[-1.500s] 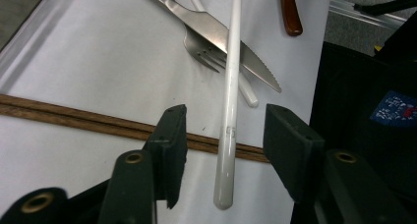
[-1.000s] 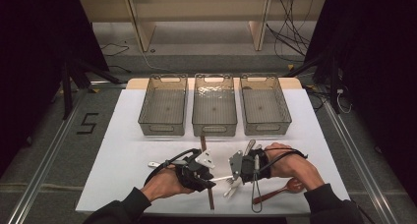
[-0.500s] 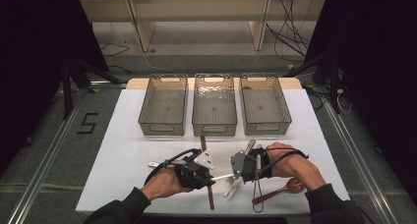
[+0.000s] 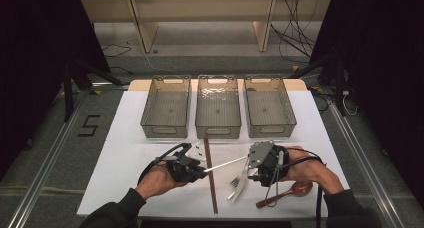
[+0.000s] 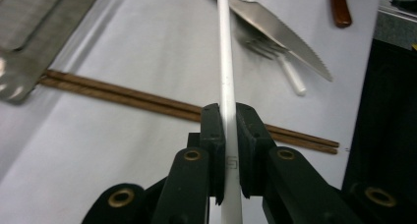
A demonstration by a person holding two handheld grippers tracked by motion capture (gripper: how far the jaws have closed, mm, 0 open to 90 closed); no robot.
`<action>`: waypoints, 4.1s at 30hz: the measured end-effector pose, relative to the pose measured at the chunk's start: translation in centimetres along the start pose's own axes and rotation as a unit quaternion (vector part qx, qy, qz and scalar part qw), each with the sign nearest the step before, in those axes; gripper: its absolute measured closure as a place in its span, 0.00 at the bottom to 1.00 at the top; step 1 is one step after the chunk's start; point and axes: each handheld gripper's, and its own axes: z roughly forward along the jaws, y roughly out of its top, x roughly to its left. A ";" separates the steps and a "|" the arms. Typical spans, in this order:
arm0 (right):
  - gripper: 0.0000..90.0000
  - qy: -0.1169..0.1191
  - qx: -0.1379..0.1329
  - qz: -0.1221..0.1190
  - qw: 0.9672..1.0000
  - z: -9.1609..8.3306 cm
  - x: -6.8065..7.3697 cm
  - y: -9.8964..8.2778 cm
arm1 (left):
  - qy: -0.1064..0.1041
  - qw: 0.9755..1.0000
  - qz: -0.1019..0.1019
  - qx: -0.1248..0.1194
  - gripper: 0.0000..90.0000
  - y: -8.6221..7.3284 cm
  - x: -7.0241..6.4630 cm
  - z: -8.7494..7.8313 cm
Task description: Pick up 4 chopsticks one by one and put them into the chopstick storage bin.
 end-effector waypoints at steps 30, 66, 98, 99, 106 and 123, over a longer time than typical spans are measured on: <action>0.27 -0.075 -0.193 0.319 0.925 -1.1 0.6 -7.5 | 0.084 0.982 -0.138 -0.097 0.92 -1.9 5.8 -4.7; 0.26 -0.076 -0.184 0.321 0.926 -1.1 1.8 -7.3 | 0.194 0.936 -0.281 -0.086 0.92 -3.1 17.4 -5.8; 0.27 -0.070 -0.180 0.314 0.930 -1.0 1.6 -7.2 | 0.186 0.926 -0.321 -0.075 0.45 -2.9 19.4 -5.5; 0.27 -0.071 -0.180 0.313 0.930 -1.0 1.6 -7.1 | 0.186 0.926 -0.321 -0.075 0.43 -2.9 19.4 -5.5; 0.27 -0.080 -0.166 0.280 0.942 -1.4 1.2 -6.6 | 0.143 0.941 -0.284 -0.113 0.26 -2.4 15.7 -7.0; 0.27 -0.052 -0.053 0.148 0.986 0.4 -0.6 -5.0 | 0.110 0.961 -0.204 -0.154 0.18 -2.8 7.0 -7.4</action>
